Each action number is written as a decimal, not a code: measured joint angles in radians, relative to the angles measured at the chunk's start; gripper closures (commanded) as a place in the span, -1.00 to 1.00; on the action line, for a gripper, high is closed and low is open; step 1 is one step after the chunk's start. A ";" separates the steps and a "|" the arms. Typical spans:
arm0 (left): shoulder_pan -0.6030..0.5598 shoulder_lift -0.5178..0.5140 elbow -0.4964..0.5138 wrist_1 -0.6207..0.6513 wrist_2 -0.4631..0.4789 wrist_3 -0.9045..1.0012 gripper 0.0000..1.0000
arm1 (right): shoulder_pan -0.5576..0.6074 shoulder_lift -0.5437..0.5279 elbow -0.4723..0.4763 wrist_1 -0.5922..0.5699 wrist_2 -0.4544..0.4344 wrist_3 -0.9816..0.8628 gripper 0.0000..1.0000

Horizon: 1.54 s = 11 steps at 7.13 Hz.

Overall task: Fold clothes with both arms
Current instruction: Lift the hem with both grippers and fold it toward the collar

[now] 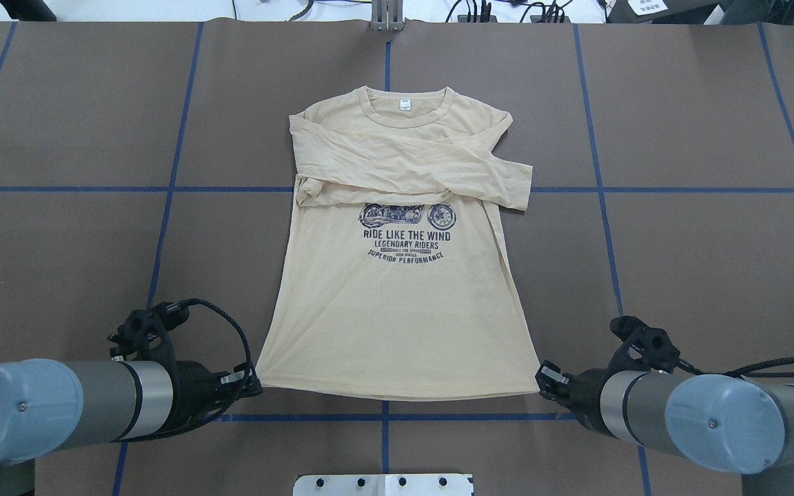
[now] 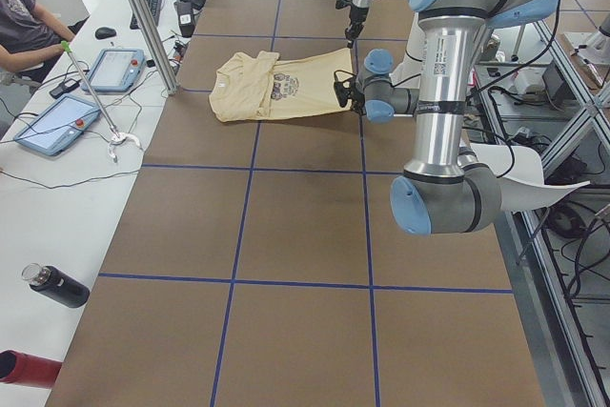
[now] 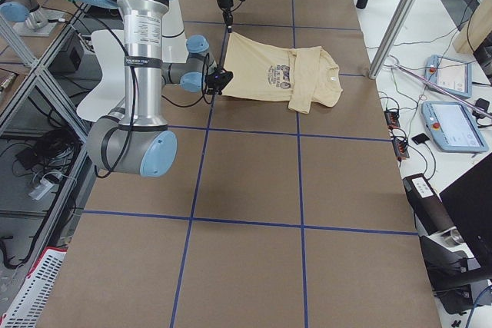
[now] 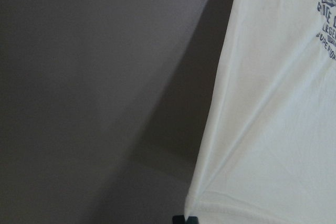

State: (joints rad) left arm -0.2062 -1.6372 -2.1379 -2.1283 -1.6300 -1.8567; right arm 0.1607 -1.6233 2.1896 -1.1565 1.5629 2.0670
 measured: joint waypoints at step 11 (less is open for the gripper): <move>-0.462 -0.414 0.443 -0.009 -0.070 0.275 1.00 | 0.648 0.541 -0.447 -0.295 0.420 -0.423 1.00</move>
State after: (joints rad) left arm -0.6679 -2.0513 -1.6945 -2.1374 -1.7000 -1.5820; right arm 0.8084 -1.0819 1.7431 -1.4515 1.9824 1.6443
